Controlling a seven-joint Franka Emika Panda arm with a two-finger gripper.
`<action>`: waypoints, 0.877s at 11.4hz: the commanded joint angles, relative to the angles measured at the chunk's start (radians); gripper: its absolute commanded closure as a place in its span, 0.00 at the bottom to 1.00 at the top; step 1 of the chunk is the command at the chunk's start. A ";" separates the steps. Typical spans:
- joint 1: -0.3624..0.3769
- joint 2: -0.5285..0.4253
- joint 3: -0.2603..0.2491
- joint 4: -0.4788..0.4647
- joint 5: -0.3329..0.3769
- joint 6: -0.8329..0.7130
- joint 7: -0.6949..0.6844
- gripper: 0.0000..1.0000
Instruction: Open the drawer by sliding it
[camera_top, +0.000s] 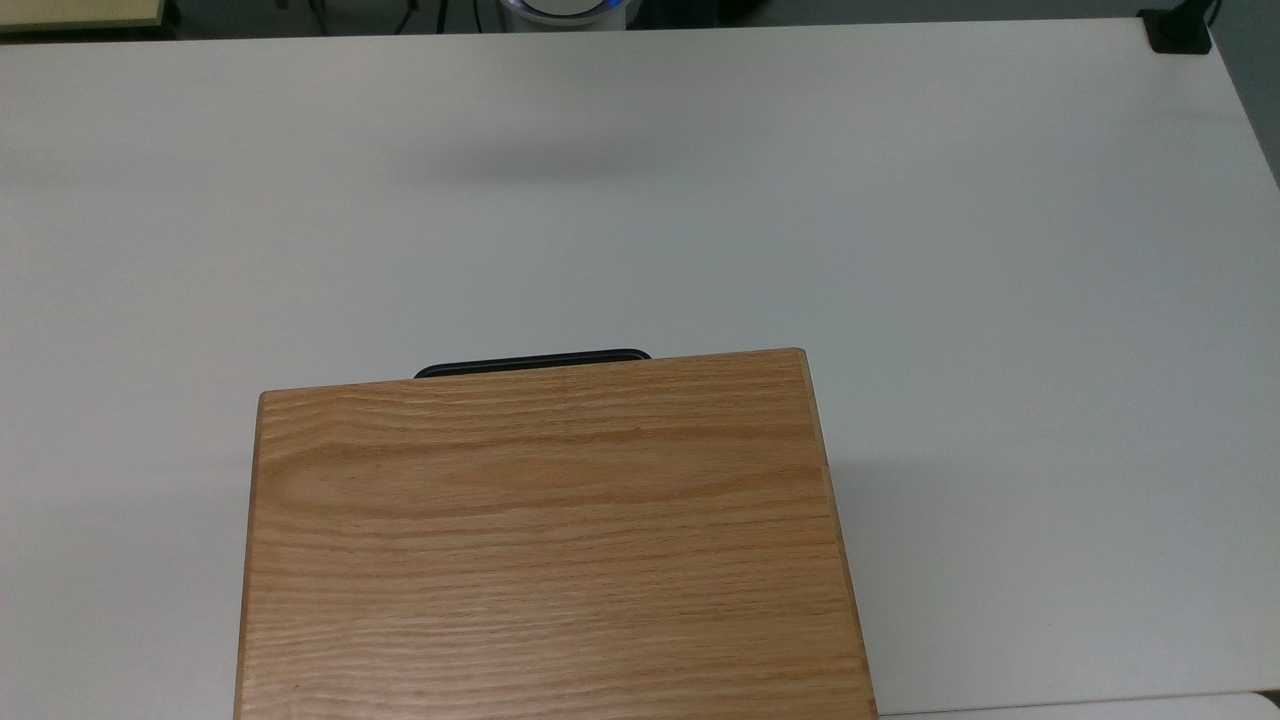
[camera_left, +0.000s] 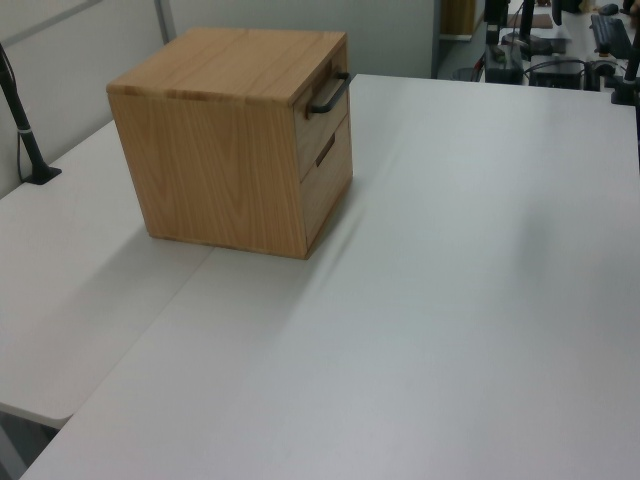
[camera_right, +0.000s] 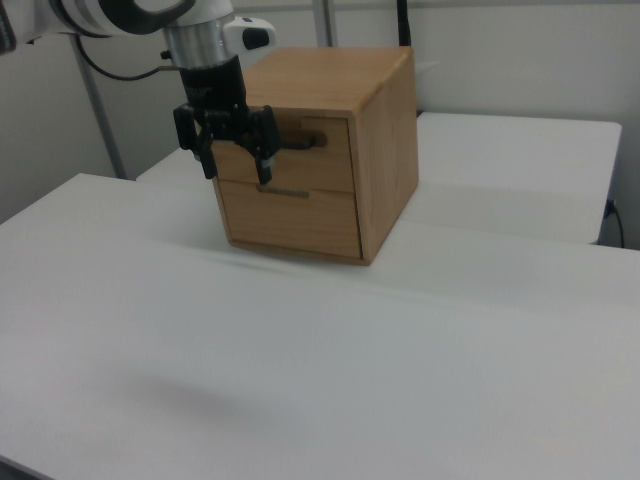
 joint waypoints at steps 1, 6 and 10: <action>0.026 0.016 -0.008 -0.012 -0.016 0.004 0.002 0.00; 0.035 0.018 -0.005 -0.018 -0.013 0.007 0.000 0.00; 0.027 0.019 -0.002 -0.015 -0.006 0.004 -0.050 0.00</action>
